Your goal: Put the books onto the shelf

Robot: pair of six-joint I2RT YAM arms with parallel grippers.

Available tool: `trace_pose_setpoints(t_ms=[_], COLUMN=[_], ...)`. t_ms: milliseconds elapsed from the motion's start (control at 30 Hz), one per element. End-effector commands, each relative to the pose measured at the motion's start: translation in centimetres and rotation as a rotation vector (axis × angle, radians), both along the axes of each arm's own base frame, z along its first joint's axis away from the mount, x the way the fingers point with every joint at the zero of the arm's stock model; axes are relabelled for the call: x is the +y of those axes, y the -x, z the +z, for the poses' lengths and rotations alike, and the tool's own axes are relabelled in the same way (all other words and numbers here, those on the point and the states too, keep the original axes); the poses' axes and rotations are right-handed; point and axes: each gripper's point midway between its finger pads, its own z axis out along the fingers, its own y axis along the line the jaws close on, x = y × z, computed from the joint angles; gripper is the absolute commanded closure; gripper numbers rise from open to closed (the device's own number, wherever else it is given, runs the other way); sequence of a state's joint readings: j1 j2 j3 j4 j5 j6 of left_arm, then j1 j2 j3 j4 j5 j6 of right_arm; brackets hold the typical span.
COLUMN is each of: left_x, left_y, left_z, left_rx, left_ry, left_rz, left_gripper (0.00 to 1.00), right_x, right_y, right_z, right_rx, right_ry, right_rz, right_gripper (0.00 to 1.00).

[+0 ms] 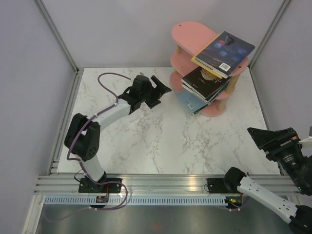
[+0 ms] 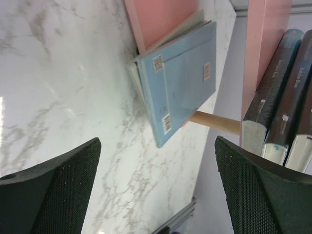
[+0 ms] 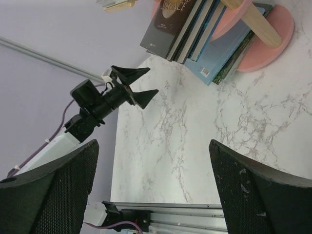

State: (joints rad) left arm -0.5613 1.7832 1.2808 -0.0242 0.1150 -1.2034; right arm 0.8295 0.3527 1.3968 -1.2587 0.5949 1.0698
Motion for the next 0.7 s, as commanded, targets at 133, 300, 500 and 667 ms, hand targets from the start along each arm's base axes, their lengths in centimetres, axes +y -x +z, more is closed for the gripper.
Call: trace_pose_setpoints(t_ms=[133, 300, 500, 667], left_x=[9.6, 18.0, 25.2, 27.0], left_y=[3.3, 5.3, 7.0, 7.8], left_z=[4.4, 3.9, -1.9, -3.5], left_rx=[-0.2, -0.261, -0.37, -0.531], left_ry=[-0.409, -0.747, -1.022, -1.076], left_rz=[-0.039, 0.041, 0.161, 0.2], left_gripper=[0.0, 0.0, 0.02, 0.0], right_x=[4.1, 6.7, 9.7, 11.0], right_y=[-1.6, -2.7, -4.0, -4.9], right_z=[0.1, 0.2, -0.2, -0.1], right_rx=[-0.038, -0.046, -0.021, -0.005], right_ry=[0.086, 0.137, 0.217, 0.245], right_rz=[0.13, 0.202, 0.282, 0.304], right_gripper=[0.04, 0.04, 0.06, 0.06])
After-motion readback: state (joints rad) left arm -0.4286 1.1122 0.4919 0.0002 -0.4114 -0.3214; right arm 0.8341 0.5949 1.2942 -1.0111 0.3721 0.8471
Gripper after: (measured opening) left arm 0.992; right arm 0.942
